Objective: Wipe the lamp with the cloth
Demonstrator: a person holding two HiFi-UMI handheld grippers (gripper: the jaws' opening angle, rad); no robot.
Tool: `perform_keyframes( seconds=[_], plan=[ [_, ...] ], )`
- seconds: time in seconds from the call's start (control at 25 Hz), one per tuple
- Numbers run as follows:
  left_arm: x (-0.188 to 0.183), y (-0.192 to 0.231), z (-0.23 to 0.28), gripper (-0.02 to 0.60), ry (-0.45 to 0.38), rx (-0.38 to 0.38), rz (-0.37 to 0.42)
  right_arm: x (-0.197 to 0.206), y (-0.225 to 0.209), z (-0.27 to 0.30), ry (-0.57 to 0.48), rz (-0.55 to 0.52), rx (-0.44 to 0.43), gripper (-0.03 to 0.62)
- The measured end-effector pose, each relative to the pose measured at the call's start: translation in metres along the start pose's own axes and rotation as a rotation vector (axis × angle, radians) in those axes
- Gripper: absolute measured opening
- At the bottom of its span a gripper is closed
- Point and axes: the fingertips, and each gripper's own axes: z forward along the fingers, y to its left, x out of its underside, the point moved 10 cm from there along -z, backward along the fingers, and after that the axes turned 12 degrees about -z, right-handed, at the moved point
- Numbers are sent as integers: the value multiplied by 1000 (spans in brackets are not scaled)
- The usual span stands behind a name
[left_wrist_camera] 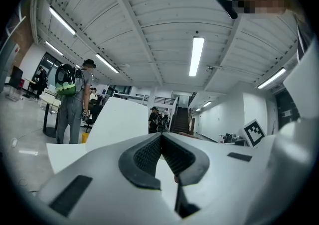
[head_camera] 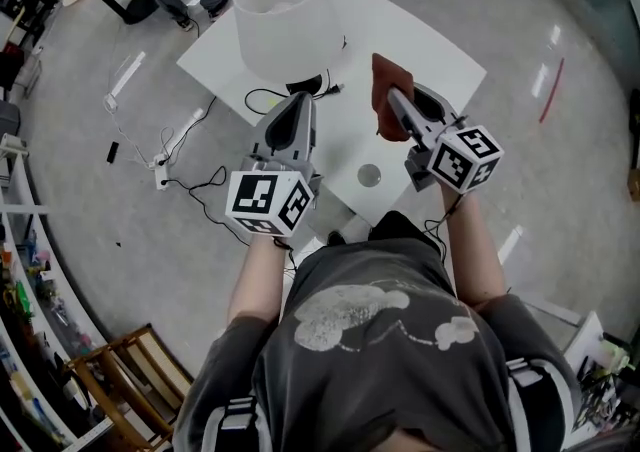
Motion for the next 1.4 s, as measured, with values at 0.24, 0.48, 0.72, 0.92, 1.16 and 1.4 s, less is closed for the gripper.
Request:
perform_keyframes(
  seconds=[0.24, 0.48, 0.72, 0.92, 1.16, 1.4],
  plan=[
    [-15, -7, 17, 8, -8, -49, 1, -33, -31, 33, -14, -30, -60, 86],
    [-20, -8, 45, 8, -69, -186, 30, -59, -77, 86, -35, -47, -191, 86],
    [-38, -6, 61, 8, -142, -305, 68, -96, -97, 138, -71, -115, -305, 86],
    [-49, -5, 68, 8, -176, -375, 82, -115, -99, 183, -74, -194, -376, 86],
    [-38, 0, 68, 8, -193, -445, 94, -105, -100, 205, -54, -241, -430, 86],
    [1, 15, 69, 8, -185, -507, 72, -47, -122, 215, 5, -155, -450, 86]
  ],
)
